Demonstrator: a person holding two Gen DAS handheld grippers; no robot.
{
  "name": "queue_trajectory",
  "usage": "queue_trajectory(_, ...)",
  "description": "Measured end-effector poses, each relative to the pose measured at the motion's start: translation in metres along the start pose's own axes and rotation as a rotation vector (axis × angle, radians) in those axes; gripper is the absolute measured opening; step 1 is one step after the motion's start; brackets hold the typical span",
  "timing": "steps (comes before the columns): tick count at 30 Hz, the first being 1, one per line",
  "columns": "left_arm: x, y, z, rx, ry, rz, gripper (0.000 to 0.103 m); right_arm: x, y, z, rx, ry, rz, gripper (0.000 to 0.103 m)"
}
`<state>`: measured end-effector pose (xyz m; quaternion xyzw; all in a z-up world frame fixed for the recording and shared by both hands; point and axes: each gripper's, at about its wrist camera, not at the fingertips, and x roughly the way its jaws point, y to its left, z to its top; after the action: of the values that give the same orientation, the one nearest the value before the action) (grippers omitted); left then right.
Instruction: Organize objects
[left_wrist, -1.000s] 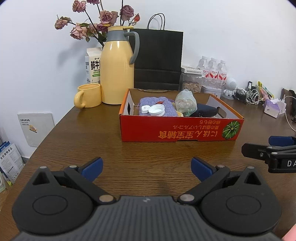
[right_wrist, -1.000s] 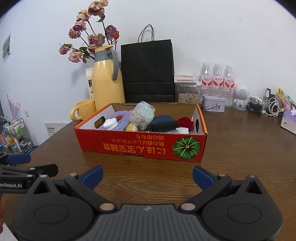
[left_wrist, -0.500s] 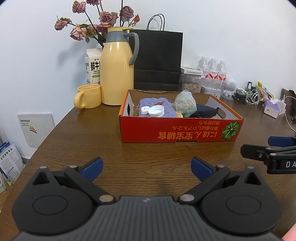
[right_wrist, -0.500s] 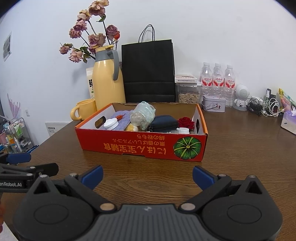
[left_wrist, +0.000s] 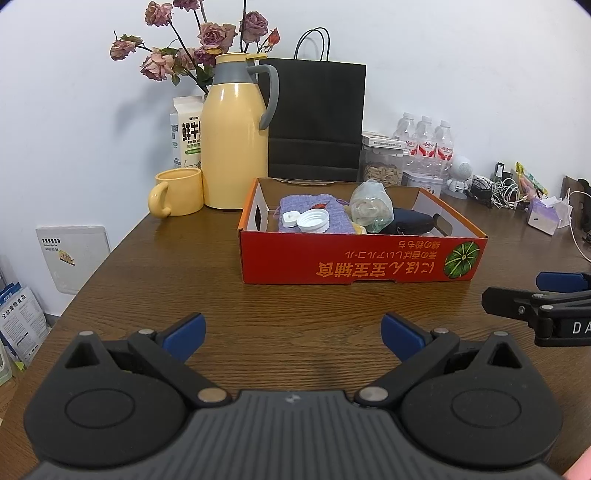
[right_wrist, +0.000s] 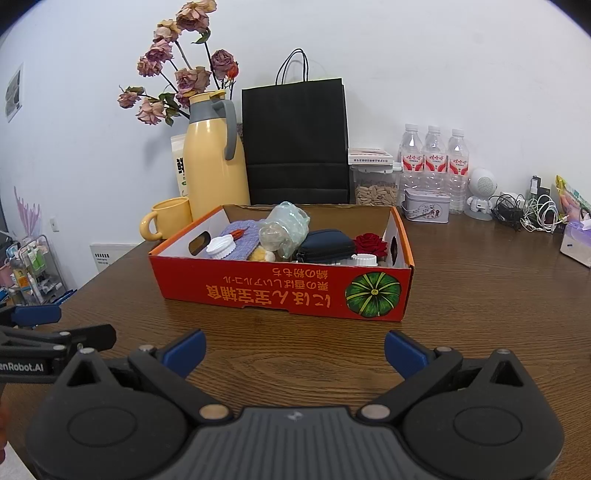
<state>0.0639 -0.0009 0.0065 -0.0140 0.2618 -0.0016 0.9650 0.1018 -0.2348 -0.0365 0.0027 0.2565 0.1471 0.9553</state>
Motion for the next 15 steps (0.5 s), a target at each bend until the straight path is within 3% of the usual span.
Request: queue_trajectory(15, -0.0003, -0.0007, -0.0003, 0.014, 0.004, -0.001, 0.103, -0.0002, -0.0013, -0.0001, 0.002, 0.001, 0.000, 0.103)
